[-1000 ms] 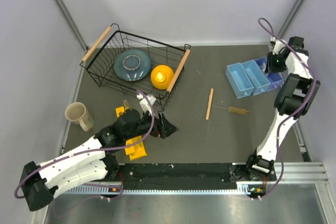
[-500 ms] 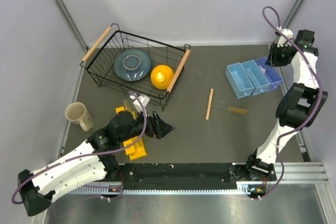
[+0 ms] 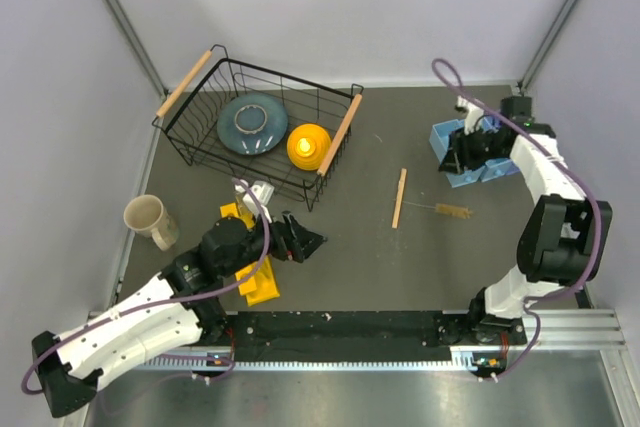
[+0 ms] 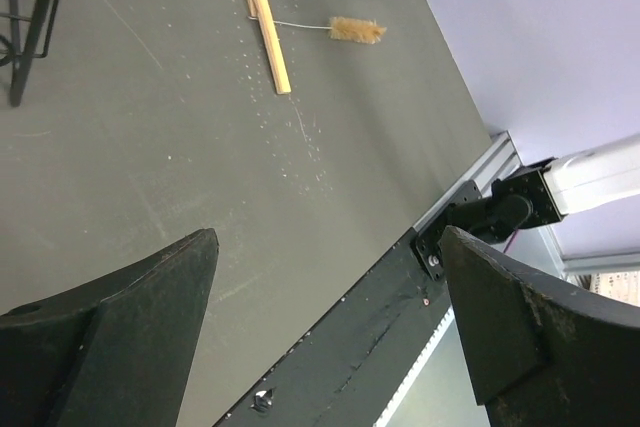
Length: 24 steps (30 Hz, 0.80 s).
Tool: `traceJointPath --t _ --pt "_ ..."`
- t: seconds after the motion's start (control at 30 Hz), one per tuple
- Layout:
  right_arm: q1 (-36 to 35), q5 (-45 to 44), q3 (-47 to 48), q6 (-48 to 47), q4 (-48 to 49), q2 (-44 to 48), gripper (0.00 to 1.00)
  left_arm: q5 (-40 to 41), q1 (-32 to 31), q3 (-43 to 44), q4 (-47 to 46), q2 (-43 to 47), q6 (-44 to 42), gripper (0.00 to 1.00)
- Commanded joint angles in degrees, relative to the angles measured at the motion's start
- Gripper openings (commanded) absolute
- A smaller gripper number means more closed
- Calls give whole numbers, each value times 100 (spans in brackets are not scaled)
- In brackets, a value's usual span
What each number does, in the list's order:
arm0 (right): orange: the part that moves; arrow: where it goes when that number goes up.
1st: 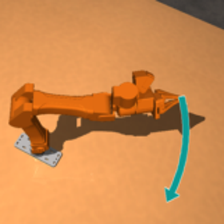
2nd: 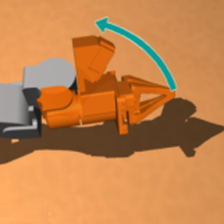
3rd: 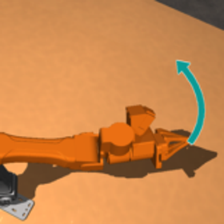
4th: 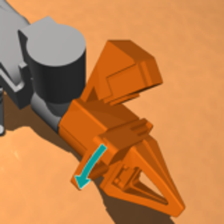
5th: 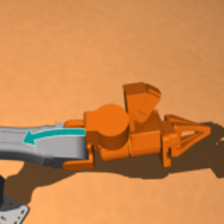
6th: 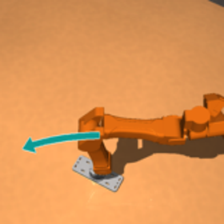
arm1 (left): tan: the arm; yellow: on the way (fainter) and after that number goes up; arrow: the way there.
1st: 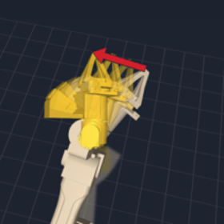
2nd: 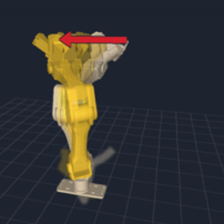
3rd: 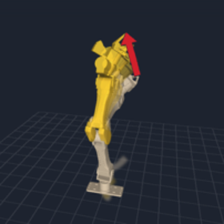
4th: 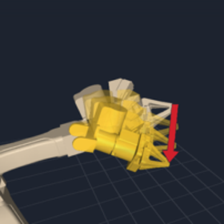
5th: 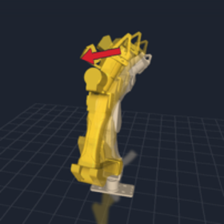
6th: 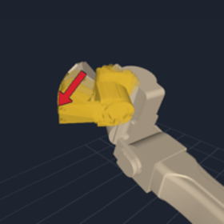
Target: Organize the chemistry lab equipment
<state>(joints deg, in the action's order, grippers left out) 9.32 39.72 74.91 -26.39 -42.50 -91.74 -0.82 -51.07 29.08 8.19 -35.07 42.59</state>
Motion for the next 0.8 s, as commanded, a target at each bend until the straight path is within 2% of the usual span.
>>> traceJointPath --t 0.0,0.2,0.37,0.53,0.73,0.77 --pt "-483 212 -486 -138 40 140 50 345 18 -192 -221 299 136 99" --pt "-1204 -552 -698 -489 67 -221 53 258 18 -183 77 378 127 99" --pt "-1591 -1614 -680 -1051 128 -563 54 223 18 -271 96 501 171 99" --pt "-1899 -2232 -750 -1508 198 -871 54 196 18 -307 139 571 171 99" --pt "-2110 -2478 -987 -1623 339 -907 49 179 18 -324 183 580 197 99" --pt "-2119 -2496 -1014 -1623 356 -907 45 170 18 -324 183 580 197 99"
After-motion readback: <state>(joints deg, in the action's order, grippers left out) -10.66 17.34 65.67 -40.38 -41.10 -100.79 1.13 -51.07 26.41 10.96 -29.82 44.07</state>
